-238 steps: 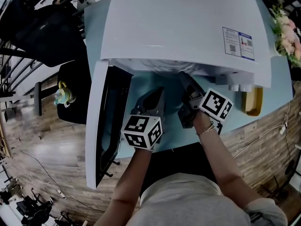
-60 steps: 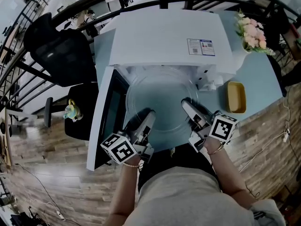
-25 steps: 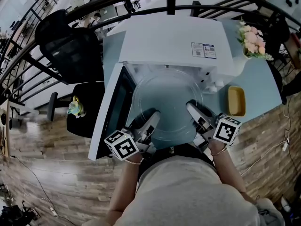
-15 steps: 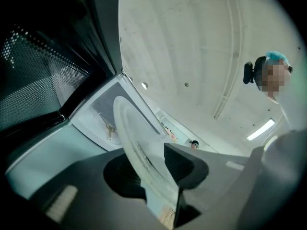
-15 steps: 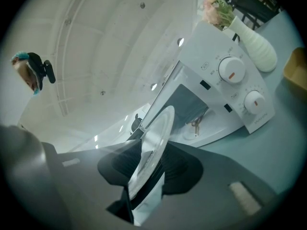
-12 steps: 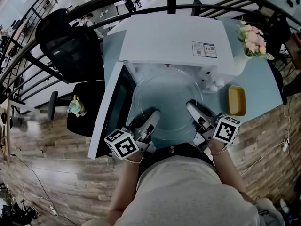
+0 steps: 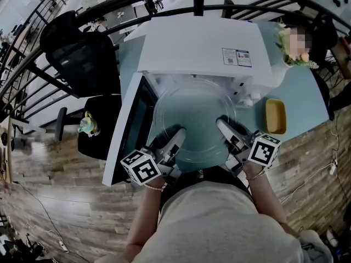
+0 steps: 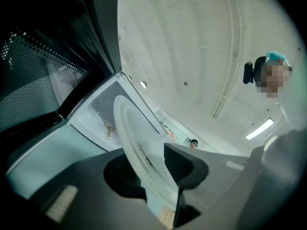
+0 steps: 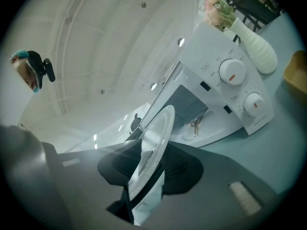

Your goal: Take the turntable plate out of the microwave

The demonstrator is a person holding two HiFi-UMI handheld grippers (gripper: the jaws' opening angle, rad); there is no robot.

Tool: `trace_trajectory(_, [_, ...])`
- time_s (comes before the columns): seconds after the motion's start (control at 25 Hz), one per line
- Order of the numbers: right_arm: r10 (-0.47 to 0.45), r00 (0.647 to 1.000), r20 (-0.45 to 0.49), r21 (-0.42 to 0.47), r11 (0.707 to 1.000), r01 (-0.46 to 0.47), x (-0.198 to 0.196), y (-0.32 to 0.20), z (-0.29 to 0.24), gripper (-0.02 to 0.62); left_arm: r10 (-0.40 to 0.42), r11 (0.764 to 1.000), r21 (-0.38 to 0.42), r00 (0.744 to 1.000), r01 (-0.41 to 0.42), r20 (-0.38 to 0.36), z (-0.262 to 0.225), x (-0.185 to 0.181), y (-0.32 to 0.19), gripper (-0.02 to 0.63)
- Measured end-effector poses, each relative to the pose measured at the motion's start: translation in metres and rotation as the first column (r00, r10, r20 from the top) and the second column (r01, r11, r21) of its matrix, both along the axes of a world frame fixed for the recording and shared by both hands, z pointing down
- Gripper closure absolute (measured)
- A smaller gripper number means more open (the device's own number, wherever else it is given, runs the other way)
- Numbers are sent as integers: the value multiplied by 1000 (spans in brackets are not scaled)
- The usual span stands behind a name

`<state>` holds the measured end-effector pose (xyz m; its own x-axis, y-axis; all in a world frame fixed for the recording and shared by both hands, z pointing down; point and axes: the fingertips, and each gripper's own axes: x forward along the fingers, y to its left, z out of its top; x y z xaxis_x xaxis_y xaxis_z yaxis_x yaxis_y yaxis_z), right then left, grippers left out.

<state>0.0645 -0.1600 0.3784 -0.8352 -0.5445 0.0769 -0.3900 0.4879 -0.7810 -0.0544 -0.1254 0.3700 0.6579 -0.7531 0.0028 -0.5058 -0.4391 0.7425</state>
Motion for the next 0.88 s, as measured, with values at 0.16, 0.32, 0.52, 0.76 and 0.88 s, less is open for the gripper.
trace_trajectory(0.16, [3,1000,0,-5,1000,-3,0,0,1,440,5,1000,-2,1000,-5,14,0,0,0,488])
trace_trajectory(0.32, [9,1000,-1,-17,1000,-9,2,1,4,440,17,1000,0,999,-17,36,-1,2,0,488])
trace_trajectory(0.52, [14,1000,-3,-18,1000,-14,3,1,4,440,13,1000,-7,1000,-13,25,0,3,0,488])
trace_trajectory(0.76, [11,1000,-2,-13,1000,-11,4,2,2,440,13,1000,-8,1000,-12,14,0,4,0,488])
trace_trajectory(0.88, [13,1000,-1,-11,1000,-13,6,1,3,441,10,1000,-12,1000,-10,9,1,5,0,488])
